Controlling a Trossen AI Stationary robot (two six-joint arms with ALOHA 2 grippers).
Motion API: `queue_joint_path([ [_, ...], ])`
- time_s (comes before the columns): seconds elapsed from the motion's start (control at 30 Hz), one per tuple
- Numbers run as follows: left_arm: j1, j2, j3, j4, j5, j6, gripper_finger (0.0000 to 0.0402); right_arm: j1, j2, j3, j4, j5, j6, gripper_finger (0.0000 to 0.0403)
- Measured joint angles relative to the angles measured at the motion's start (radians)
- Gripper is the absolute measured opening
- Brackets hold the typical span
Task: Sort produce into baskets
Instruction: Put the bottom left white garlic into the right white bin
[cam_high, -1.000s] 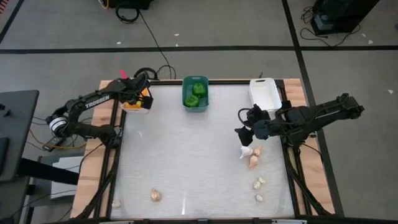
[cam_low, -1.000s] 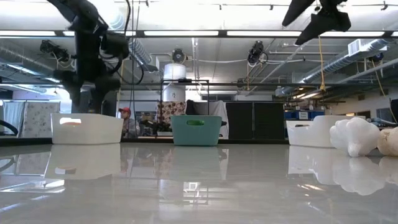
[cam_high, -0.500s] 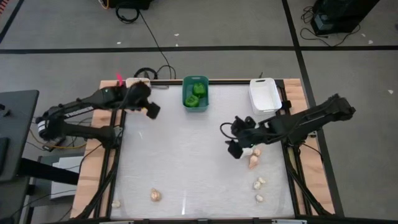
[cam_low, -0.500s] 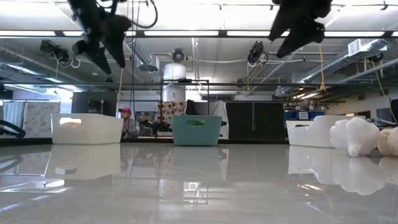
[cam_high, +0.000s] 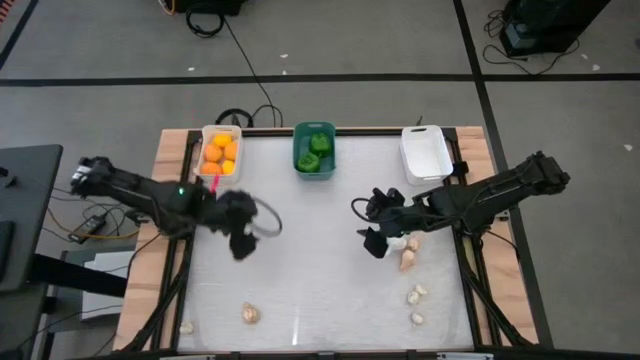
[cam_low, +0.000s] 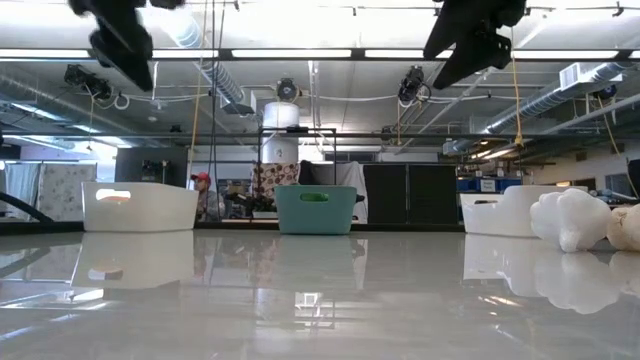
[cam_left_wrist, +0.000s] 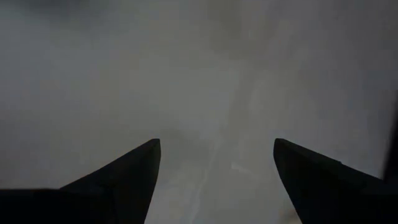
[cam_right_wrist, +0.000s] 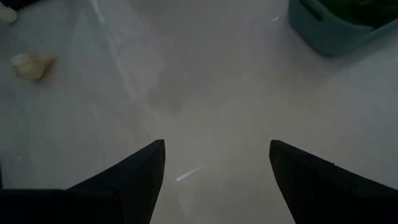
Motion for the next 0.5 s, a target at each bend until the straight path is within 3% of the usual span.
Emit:
queue_joint_path([
  [0.23, -0.221, 0.125, 0.0, 0.174, 0.012, 0.03, 0.03, 0.01, 0.0, 0.0, 0.0, -0.038, 0.037, 0.0299],
  [0.5, -0.36, 0.315, 0.0, 0.324, 0.095, -0.09, 0.0296, 0.048, 0.0, 0.0, 0.001, -0.039, 0.057, 0.0299],
])
